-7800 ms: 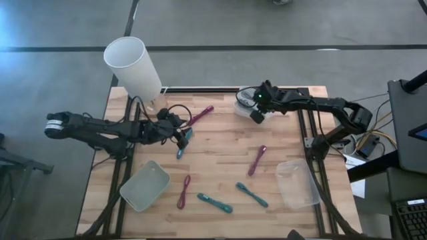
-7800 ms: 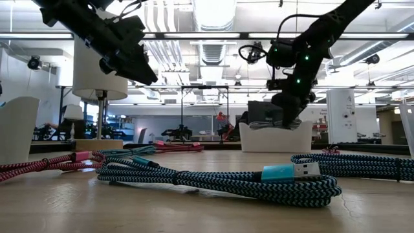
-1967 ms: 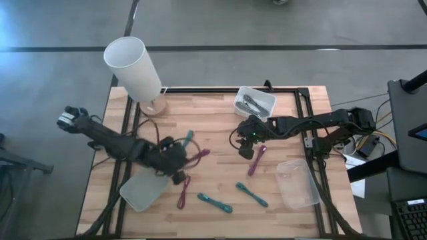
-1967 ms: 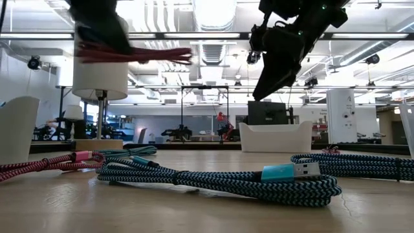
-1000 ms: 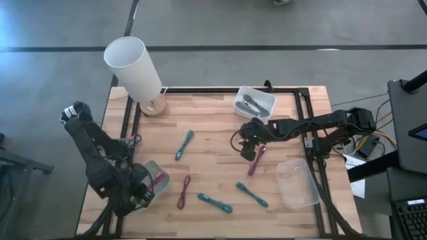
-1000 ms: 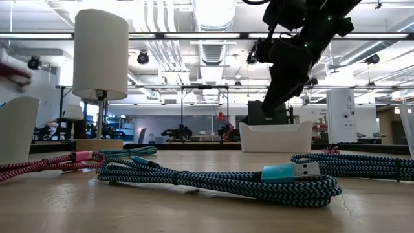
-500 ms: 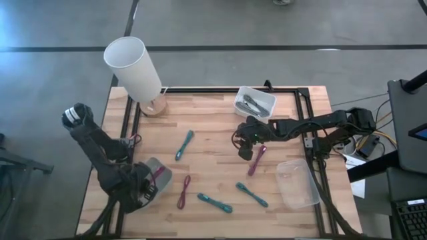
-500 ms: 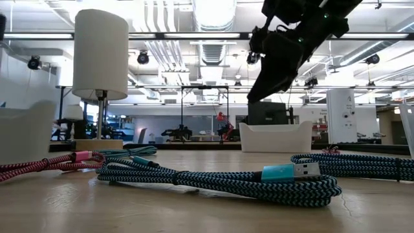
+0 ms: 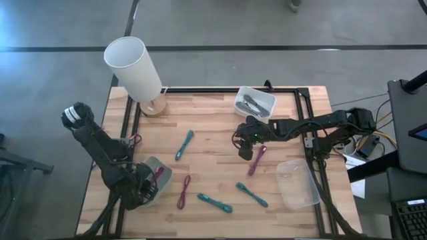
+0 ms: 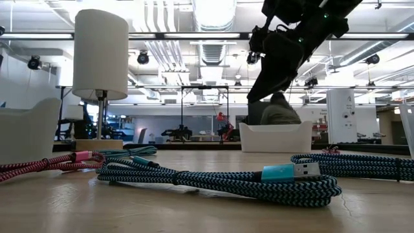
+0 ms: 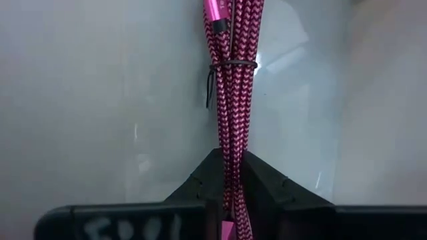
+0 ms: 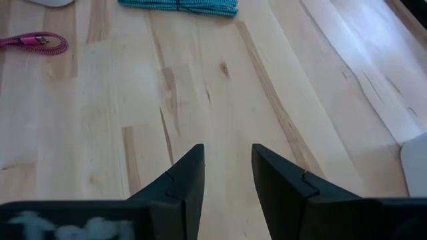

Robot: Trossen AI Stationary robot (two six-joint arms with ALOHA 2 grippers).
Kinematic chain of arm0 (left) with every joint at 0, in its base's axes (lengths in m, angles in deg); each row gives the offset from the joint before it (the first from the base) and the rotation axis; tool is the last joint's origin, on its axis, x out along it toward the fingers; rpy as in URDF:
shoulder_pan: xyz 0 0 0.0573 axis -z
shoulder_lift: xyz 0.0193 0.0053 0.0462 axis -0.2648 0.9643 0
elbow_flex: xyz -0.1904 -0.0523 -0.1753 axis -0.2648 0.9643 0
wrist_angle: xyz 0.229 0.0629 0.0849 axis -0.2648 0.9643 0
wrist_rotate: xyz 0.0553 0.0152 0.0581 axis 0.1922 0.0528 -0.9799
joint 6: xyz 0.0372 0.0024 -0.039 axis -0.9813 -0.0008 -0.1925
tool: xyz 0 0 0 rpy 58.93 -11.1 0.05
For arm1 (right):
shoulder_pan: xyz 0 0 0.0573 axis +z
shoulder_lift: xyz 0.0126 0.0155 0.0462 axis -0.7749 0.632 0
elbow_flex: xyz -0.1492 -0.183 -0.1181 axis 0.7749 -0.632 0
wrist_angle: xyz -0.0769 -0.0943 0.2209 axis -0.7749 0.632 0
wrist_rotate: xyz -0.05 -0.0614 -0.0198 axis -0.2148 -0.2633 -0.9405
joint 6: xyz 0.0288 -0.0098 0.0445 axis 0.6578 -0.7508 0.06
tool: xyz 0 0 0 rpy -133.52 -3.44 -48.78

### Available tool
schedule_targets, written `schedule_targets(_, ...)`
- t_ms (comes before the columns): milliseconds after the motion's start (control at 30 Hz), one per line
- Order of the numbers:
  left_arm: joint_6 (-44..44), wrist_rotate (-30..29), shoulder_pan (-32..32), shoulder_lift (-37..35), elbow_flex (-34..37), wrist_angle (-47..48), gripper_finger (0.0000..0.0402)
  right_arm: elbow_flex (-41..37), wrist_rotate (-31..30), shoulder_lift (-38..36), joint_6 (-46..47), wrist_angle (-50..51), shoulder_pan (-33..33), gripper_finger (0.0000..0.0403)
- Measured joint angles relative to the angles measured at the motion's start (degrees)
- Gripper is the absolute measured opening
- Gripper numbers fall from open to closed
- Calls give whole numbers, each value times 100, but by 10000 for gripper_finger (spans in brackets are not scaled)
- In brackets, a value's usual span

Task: Pick & Place USB Port
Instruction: Put the top red patterned charger cable into the gray bin, then put the left red patterned charger cable into the gray bin

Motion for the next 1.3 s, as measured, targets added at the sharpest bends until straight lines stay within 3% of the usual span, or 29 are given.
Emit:
schedule_targets(233,10,62,-5,16,-355,334,80,0,0,0,0,-2,0,118)
schedule_targets(467,9,2,-27,14,-1040,1346,112,0,0,0,2,-30,0,118)
schedule_targets(667,-79,-870,-146,5,-1784,1939,117,0,0,0,2,-128,0,118)
schedule_targets(767,-393,-1269,-303,7,-2065,1926,117,0,0,0,2,-178,0,118)
schedule_targets(967,-1204,-1339,-882,135,-2224,1651,117,0,0,0,-14,-276,0,118)
schedule_targets(1133,-2371,-1181,-1407,354,-2228,783,117,0,0,0,-17,-304,0,118)
schedule_targets(1300,-2951,-788,-1811,632,-2353,366,117,0,0,0,-17,-302,0,118)
